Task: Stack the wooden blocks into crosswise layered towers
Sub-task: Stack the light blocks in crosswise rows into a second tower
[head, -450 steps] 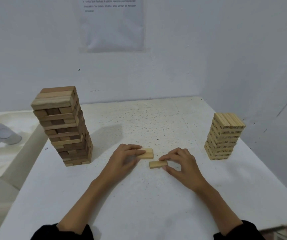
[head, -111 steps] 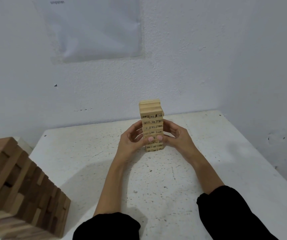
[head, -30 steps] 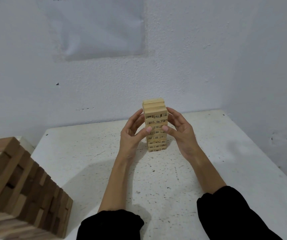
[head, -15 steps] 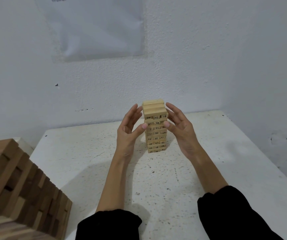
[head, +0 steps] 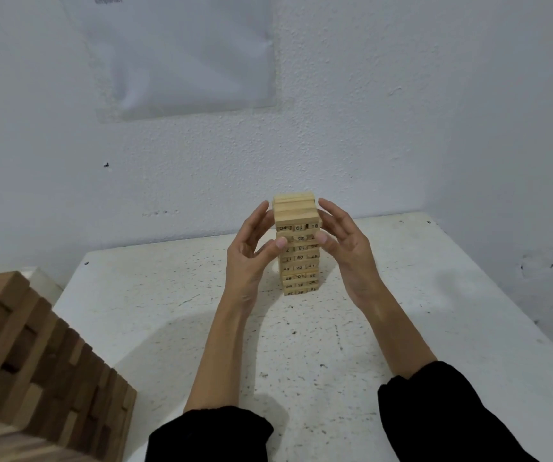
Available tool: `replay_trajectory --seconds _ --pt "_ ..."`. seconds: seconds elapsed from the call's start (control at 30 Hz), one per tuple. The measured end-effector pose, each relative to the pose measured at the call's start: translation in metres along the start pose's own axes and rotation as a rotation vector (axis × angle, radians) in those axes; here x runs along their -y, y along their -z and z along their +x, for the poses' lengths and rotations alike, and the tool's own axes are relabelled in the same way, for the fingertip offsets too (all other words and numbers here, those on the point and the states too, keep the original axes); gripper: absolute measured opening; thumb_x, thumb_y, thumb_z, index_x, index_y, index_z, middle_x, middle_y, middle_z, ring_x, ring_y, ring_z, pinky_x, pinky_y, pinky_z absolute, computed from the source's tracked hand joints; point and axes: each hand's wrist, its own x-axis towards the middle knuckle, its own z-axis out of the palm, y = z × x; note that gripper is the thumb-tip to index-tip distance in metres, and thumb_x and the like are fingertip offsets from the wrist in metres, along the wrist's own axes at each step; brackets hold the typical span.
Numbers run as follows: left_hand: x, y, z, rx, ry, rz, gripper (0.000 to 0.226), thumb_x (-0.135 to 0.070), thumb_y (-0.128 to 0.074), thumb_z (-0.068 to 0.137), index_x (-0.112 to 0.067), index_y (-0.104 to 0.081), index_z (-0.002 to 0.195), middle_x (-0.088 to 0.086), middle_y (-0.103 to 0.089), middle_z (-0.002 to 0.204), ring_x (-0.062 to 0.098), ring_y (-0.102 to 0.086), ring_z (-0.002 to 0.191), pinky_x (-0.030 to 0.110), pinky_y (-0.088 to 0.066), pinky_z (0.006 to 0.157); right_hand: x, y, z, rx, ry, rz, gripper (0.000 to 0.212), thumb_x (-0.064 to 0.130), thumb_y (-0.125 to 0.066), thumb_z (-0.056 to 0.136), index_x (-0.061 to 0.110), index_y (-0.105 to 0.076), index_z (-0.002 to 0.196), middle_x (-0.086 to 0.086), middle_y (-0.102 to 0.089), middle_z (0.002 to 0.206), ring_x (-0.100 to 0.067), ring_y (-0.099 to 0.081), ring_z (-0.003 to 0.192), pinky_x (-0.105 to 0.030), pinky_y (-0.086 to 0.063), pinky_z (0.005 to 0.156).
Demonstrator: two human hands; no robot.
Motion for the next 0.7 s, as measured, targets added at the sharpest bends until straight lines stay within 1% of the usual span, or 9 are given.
replay_trajectory --seconds 0.1,0.2,0.27,0.37,0.4,0.47,0.57,0.63,0.7 --pt "-0.015 -0.001 -0.002 0.0 0.055 0.091 0.089 -0.08 -0.052 0.069 -0.034 -0.031 0.142 -0.016 -0.039 0.146 0.001 -0.035 0.135 0.031 -0.033 0.11 0.012 -0.006 -0.004 -0.04 -0.013 -0.08 0.078 0.079 -0.046 0.072 0.034 -0.044 0.136 0.015 -0.049 0.138 -0.002 -0.042 0.129 -0.032 -0.036 0.107" --pt "-0.038 -0.001 -0.002 -0.004 0.15 0.082 0.078 -0.074 -0.017 0.083 -0.032 -0.019 0.15 -0.017 -0.019 0.155 -0.001 -0.016 0.141 0.037 -0.012 0.12 0.032 -0.011 -0.003 -0.126 -0.081 -0.075 0.065 0.07 -0.025 0.085 0.035 -0.046 0.136 0.016 -0.044 0.142 -0.005 -0.035 0.134 -0.044 -0.023 0.115" --pt "-0.052 -0.003 -0.005 0.02 0.205 0.082 0.078 -0.074 -0.011 0.084 -0.033 -0.013 0.15 -0.016 -0.009 0.158 0.001 -0.006 0.144 0.04 -0.003 0.12 0.043 -0.013 -0.002 -0.146 -0.152 -0.059 0.069 0.069 -0.019 0.082 0.036 -0.045 0.136 0.017 -0.042 0.144 -0.009 -0.03 0.137 -0.047 -0.016 0.116" --pt "-0.069 -0.012 -0.007 0.051 0.266 0.113 0.112 -0.094 -0.021 0.063 -0.028 -0.007 0.152 -0.011 -0.004 0.159 0.007 -0.001 0.145 0.038 0.0 0.119 0.054 -0.019 -0.003 -0.107 -0.233 -0.045 0.071 0.069 -0.012 0.085 0.035 -0.039 0.14 0.017 -0.036 0.147 -0.007 -0.023 0.14 -0.049 -0.011 0.117" --pt "-0.072 -0.016 -0.008 0.074 0.285 0.116 0.106 -0.092 -0.016 0.067 -0.029 -0.007 0.151 -0.012 -0.004 0.158 0.006 -0.002 0.145 0.036 0.0 0.118 0.055 -0.022 -0.004 -0.088 -0.26 -0.042 0.072 0.07 -0.01 0.085 0.034 -0.037 0.141 0.017 -0.034 0.148 -0.008 -0.021 0.141 -0.049 -0.01 0.117" --pt "-0.071 -0.027 -0.013 0.139 0.274 0.103 0.068 -0.071 0.002 0.086 -0.039 -0.016 0.144 -0.023 -0.024 0.148 -0.007 -0.02 0.136 0.029 -0.006 0.113 0.055 -0.026 -0.005 -0.057 -0.298 -0.032 0.076 0.072 -0.008 0.084 0.032 -0.033 0.143 0.014 -0.031 0.15 -0.01 -0.019 0.142 -0.05 -0.009 0.117" --pt "-0.071 -0.043 -0.018 0.207 0.241 0.114 0.055 -0.054 0.011 0.093 -0.037 -0.029 0.127 -0.033 -0.047 0.096 -0.031 -0.047 0.078 -0.001 -0.032 0.084 0.057 -0.03 -0.007 -0.025 -0.33 -0.016 0.078 0.072 -0.007 0.083 0.03 -0.031 0.145 0.009 -0.031 0.151 -0.01 -0.021 0.141 -0.045 -0.01 0.118" --pt "-0.07 -0.048 -0.018 0.223 0.227 0.125 0.052 -0.054 0.012 0.092 -0.046 -0.035 0.112 -0.032 -0.049 0.091 -0.03 -0.049 0.07 -0.006 -0.037 0.063 0.06 -0.031 -0.009 -0.011 -0.34 -0.008 0.075 0.069 -0.006 0.086 0.029 -0.03 0.145 0.006 -0.031 0.151 -0.009 -0.023 0.14 -0.039 -0.013 0.117" --pt "-0.07 -0.046 -0.015 0.223 0.235 0.083 0.052 -0.054 0.011 0.092 -0.047 -0.041 0.095 -0.031 -0.052 0.091 -0.029 -0.051 0.071 -0.005 -0.039 0.058 0.063 -0.033 -0.009 0.002 -0.344 -0.013 0.071 0.065 -0.005 0.089 0.029 -0.029 0.145 0.007 -0.035 0.148 -0.005 -0.032 0.133 -0.033 -0.02 0.11"
